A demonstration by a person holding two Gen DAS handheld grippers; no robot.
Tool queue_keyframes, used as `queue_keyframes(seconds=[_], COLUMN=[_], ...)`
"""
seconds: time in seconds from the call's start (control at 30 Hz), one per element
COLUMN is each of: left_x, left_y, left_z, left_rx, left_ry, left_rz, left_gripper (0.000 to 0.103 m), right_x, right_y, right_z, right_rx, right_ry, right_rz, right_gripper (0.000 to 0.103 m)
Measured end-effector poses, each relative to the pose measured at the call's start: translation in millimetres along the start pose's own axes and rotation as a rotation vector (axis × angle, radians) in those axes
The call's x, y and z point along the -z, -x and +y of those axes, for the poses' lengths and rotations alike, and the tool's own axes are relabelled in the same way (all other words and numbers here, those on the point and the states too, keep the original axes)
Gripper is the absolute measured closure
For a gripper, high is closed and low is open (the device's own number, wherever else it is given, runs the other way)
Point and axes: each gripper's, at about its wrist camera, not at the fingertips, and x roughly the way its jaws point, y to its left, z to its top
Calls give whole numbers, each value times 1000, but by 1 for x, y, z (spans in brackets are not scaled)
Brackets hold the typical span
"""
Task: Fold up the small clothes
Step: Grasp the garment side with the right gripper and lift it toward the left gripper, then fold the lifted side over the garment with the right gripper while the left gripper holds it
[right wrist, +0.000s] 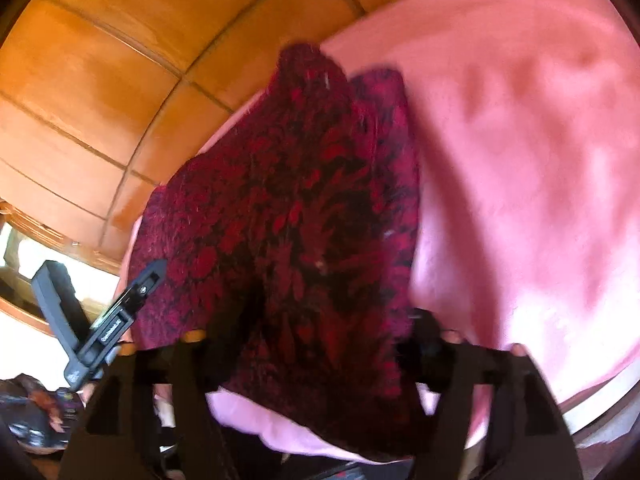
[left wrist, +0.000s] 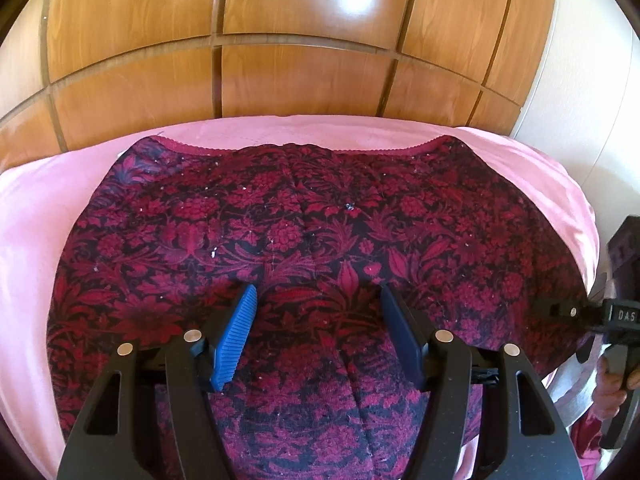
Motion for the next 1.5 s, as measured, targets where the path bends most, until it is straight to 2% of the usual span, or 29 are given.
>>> queue_keyframes(seconds=[0.07, 0.13, 0.2, 0.3, 0.57, 0.73, 1.0, 1.17, 1.23, 1.37, 1.5], left_x=[0, -2, -2, -2, -2, -3, -8, -10, -10, -9, -10], left_y=[0, -1, -1, 0, 0, 0, 0, 17, 27, 51, 82], left_z=[0, 2, 2, 2, 6, 6, 17, 45, 72, 118, 155], left_rx=[4, 12, 15, 13, 28, 45, 73, 170, 221, 268, 383], left_ry=[0, 3, 5, 6, 10, 11, 41, 128, 205, 312, 412], left_rz=[-1, 0, 1, -1, 1, 10, 21, 1, -10, -46, -111], left_gripper=[40, 40, 40, 40, 40, 40, 40, 40, 40, 42, 42], right_x=[1, 2, 3, 2, 2, 4, 6, 9, 16, 31, 44], right_y=[-2, -2, 2, 8, 26, 36, 31, 19, 11, -9, -29], right_z=[3, 7, 12, 24, 61, 87, 145, 172, 187, 214, 235], right_rx=[26, 39, 50, 66, 68, 37, 5, 17, 52, 95, 99], right_ry=[12, 15, 29, 54, 145, 204, 338, 417, 483, 602, 694], right_rz=[-11, -23, -34, -54, -93, -116, -126, -125, -125, -116, -103], right_gripper=[33, 42, 56, 63, 68, 70, 72, 72, 72, 72, 72])
